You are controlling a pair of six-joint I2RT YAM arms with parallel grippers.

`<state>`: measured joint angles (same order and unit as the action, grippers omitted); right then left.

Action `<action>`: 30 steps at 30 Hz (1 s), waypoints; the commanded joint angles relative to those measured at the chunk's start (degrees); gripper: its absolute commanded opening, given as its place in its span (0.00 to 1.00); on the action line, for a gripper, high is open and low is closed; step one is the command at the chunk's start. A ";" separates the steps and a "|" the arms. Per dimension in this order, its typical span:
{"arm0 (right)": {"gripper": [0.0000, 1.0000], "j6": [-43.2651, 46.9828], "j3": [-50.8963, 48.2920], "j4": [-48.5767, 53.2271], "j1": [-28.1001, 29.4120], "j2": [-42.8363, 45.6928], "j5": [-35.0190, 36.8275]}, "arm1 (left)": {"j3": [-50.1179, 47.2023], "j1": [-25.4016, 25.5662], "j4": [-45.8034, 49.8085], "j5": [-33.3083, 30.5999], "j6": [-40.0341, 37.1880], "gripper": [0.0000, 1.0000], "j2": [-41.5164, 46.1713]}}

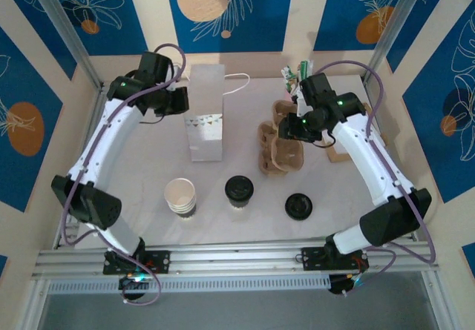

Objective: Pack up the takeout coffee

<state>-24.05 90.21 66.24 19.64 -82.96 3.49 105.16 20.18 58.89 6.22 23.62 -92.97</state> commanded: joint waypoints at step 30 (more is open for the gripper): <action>0.49 1.96 -10.09 -1.20 2.36 5.18 -0.39 | -17.44 12.58 -10.58 -3.35 11.64 0.04 12.64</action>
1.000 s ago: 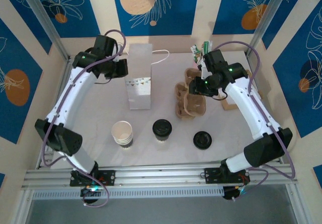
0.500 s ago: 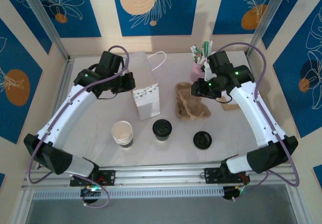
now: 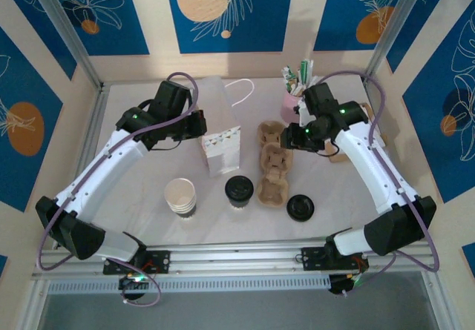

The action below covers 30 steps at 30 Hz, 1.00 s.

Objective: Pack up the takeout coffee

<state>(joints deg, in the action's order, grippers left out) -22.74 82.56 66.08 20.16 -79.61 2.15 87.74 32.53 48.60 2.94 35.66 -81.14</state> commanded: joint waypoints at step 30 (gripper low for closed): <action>0.54 -16.91 -20.51 -17.54 15.68 -4.91 18.48 | -3.43 0.17 0.01 1.39 -3.48 0.84 7.15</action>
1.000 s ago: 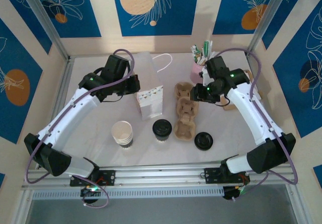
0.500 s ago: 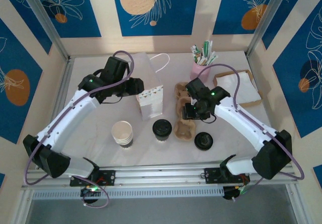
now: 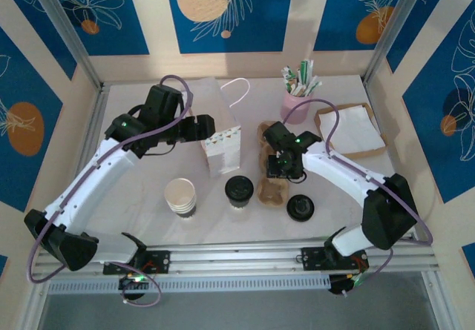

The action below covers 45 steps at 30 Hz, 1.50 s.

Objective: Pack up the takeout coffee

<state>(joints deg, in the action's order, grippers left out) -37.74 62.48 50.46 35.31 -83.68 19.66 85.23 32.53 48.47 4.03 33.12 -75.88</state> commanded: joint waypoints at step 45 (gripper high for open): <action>0.39 -6.99 1.13 -2.68 1.08 -6.65 3.92 | -3.14 0.23 -0.57 -0.43 -2.00 0.95 4.70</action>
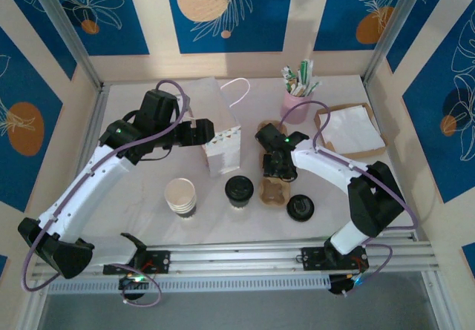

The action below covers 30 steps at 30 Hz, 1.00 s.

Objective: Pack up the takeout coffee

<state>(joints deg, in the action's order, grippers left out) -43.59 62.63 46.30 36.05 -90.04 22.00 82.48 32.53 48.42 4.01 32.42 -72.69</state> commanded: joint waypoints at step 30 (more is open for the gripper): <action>0.34 10.05 22.56 12.22 -1.77 21.09 -9.74 | 16.18 -11.66 8.91 2.49 -7.83 0.90 -6.53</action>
<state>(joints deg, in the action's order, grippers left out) -36.86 81.73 57.41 34.85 -69.65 17.63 95.92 22.06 55.18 2.44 26.46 -76.36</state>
